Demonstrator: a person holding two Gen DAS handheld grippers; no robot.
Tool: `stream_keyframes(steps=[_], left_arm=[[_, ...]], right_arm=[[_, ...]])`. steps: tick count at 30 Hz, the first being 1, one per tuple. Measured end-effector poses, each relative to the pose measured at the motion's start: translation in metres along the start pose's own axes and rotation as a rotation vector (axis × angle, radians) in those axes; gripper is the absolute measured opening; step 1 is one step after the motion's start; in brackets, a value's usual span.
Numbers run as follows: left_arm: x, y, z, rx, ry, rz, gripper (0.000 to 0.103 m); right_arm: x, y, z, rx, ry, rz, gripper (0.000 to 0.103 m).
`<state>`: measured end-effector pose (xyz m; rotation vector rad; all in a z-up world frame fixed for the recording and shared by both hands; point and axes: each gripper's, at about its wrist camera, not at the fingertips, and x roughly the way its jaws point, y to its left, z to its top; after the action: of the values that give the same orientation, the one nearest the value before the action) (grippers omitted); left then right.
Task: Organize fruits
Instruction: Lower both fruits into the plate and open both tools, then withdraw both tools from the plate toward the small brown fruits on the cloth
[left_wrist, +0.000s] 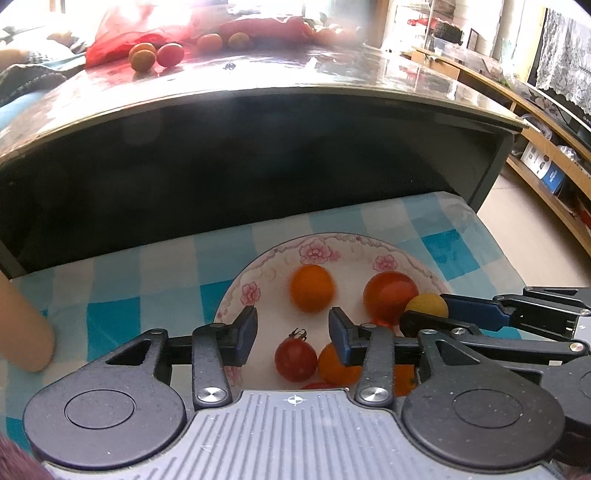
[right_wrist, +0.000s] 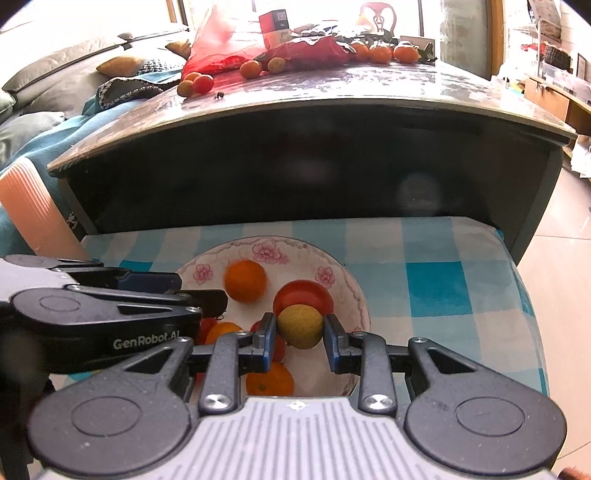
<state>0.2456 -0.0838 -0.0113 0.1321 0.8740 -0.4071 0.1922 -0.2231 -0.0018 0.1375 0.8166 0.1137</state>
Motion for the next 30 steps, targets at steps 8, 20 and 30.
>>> stream_keyframes(steps=[8,20,30], left_arm=[[-0.011,0.006,0.002,-0.016,-0.021,0.002,0.058],[-0.043,0.014,-0.007,-0.03,-0.041,0.011,0.063],[-0.075,0.037,-0.033,-0.058,-0.022,0.043,0.066]], right_arm=[[-0.009,0.005,0.0,-0.021,-0.016,0.004,0.047],[-0.038,0.013,-0.008,-0.024,-0.031,0.021,0.048],[-0.056,0.055,-0.042,-0.081,0.01,0.118,0.048]])
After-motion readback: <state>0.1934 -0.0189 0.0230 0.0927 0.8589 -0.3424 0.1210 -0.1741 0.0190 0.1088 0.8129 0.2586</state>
